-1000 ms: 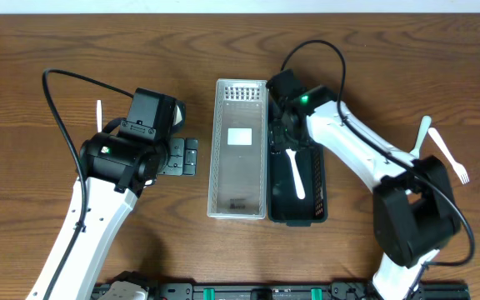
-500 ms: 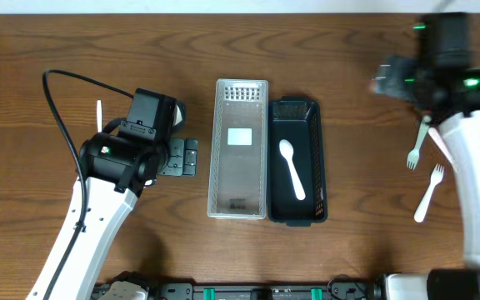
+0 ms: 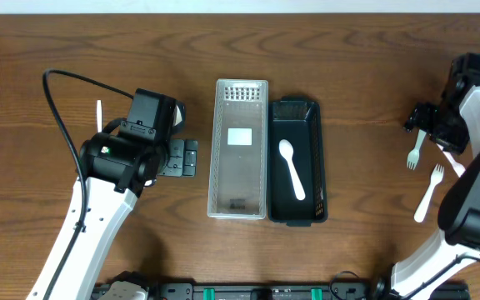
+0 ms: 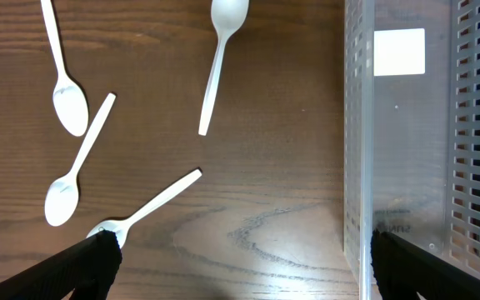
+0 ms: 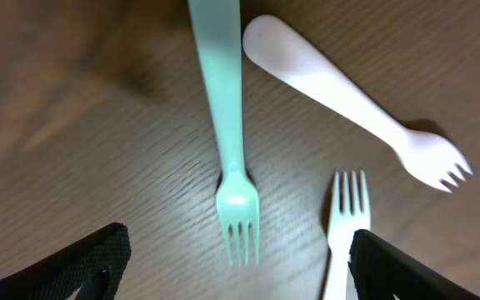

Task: Pack container
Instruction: 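Move the right gripper to a white fork and grasp it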

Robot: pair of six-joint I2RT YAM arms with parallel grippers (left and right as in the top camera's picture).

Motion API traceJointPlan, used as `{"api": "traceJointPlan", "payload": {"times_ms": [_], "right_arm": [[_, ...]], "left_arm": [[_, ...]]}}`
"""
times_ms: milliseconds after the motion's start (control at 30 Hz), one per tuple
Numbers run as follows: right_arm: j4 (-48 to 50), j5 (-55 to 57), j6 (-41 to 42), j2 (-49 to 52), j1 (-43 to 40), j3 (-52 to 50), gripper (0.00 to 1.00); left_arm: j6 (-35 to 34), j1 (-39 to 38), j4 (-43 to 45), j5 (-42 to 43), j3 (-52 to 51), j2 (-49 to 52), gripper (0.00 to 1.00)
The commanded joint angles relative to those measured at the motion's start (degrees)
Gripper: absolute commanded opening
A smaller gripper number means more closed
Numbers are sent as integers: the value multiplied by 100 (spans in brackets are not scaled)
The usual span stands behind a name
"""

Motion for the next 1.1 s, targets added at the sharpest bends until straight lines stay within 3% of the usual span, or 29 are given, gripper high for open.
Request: {"api": "traceJointPlan", "payload": {"times_ms": [0, 667, 867, 1067], "right_arm": [[118, -175, -330, 267, -76, -4, 87], [553, -599, -450, 1056, -70, -7, 80], [549, -599, -450, 1056, -70, -7, 53], [553, -599, -450, 1056, -70, -7, 37]], "left_arm": [[-70, 24, -20, -68, 74, 11, 98], [-68, 24, -17, -68, 74, 11, 98], [-70, 24, -20, -68, 74, 11, 98], [-70, 24, -20, -66, 74, 11, 98]]}}
